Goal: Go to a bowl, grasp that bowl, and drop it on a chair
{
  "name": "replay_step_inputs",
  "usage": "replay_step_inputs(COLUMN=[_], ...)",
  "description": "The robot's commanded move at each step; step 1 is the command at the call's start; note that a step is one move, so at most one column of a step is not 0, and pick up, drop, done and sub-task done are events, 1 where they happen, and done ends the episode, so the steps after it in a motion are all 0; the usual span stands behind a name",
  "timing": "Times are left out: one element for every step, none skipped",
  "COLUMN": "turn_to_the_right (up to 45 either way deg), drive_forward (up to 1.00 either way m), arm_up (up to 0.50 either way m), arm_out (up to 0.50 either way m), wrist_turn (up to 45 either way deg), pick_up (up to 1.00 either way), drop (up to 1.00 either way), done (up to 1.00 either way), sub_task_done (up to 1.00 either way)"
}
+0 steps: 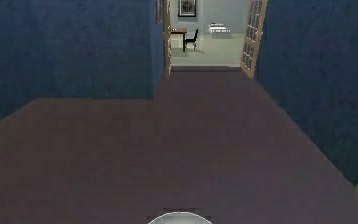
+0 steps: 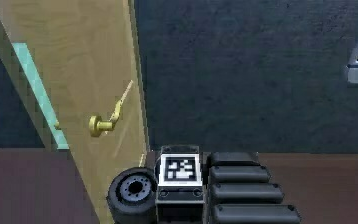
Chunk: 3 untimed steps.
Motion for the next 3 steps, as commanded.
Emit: replay_step_inputs(turn_to_the_right=[0.0, 3.0, 0.0], drive_forward=[0.65, 0.0, 1.0], arm_up=[0.0, 0.0, 0.0], arm_out=[0.0, 0.0, 0.0], wrist_turn=[0.0, 0.0, 0.0], pick_up=[0.0, 0.0, 0.0], drop=[0.0, 0.0, 0.0], done=[0.0, 0.0, 0.0], sub_task_done=[0.0, 0.0, 0.0])
